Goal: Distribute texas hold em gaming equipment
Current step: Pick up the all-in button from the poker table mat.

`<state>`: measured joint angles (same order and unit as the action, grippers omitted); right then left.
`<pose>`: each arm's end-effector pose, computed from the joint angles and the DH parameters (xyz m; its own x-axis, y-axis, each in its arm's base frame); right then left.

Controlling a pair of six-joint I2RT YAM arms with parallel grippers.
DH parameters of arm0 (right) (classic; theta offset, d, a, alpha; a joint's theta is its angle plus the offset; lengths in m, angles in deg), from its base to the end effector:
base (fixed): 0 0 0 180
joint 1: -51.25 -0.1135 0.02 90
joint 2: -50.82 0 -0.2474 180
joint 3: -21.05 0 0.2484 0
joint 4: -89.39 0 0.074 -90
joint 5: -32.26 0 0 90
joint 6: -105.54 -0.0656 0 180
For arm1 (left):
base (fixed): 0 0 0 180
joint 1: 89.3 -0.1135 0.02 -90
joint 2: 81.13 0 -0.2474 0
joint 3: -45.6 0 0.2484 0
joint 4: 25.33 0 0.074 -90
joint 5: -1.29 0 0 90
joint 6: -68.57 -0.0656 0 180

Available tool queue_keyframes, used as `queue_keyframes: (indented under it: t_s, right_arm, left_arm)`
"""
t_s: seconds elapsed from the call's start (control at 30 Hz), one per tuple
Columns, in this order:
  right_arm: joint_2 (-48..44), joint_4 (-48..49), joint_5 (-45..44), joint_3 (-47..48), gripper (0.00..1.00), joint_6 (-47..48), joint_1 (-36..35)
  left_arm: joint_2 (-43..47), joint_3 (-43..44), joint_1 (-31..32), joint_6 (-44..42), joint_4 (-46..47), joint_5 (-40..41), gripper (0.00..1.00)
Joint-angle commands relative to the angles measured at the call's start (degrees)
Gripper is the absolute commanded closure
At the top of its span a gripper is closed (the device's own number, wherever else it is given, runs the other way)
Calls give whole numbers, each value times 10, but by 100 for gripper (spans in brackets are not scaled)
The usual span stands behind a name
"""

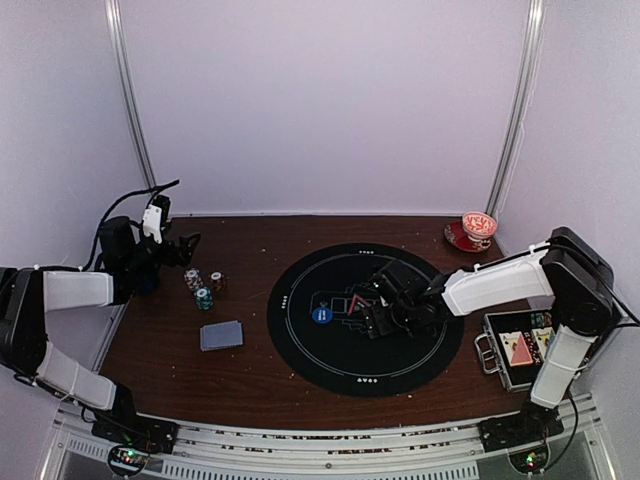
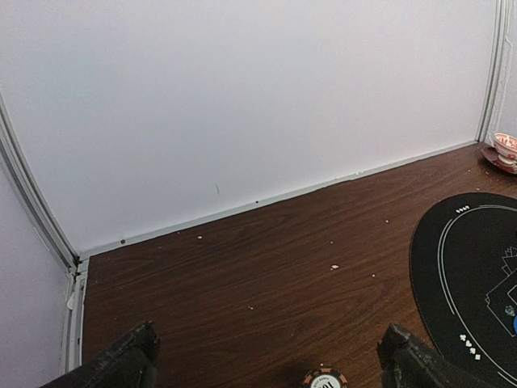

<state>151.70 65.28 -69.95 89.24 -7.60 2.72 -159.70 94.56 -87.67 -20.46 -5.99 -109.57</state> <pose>0.2431 0.2541 0.1067 -0.7672 -0.2881 -0.5731 -0.3852 0.9214 0.0524 0.3193 -0.0325 0.2091 -0.1846 -0.0106 -0.9828 0.3737 0.9241 -0.0801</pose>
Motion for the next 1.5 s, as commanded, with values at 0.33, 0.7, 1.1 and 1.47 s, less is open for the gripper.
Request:
queue_keyframes:
  t_s: [0.33, 0.7, 1.1, 1.47]
  right_arm:
    - [6, 45, 38, -18, 13, -12, 2]
    - [12, 32, 36, -19, 22, -27, 2]
    - [15, 45, 53, -43, 30, -34, 1]
    - [-27, 29, 45, -51, 45, -13, -49]
  left_arm:
    - [3, -4, 4, -4, 36, -7, 2]
    - [-5, -1, 4, -8, 34, -3, 2]
    - [-14, 1, 4, -8, 35, -1, 2]
    - [-17, 3, 4, -10, 34, 4, 2]
